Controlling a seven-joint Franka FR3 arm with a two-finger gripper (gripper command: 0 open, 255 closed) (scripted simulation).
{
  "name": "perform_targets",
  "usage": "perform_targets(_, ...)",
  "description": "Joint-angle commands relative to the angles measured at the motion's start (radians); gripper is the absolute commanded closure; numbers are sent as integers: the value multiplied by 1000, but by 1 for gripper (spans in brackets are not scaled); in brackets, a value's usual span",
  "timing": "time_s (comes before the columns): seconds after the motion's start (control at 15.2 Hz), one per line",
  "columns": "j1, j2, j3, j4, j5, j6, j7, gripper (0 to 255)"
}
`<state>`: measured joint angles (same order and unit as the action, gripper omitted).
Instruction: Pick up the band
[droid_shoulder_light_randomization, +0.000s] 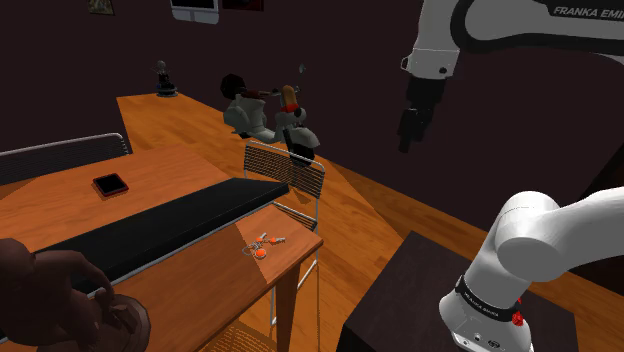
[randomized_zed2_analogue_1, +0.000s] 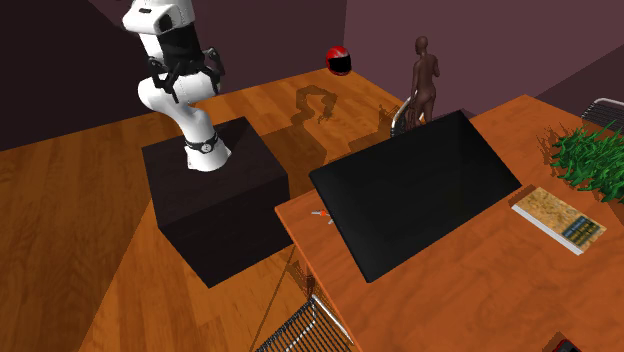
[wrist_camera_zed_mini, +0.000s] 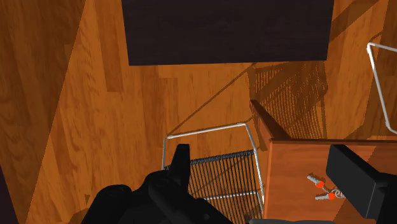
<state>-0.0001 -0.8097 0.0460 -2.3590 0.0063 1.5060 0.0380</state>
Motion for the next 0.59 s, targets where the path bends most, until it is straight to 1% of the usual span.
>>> perform_targets(0.0, 0, 0, 0, 0, 0, 0, 0, 0)
perform_targets(0.26, 11, 55, 65, -54, 48, 113, 85, 0)
perform_targets(0.53, 21, 136, 131, -85, 90, 231, 168, 0)
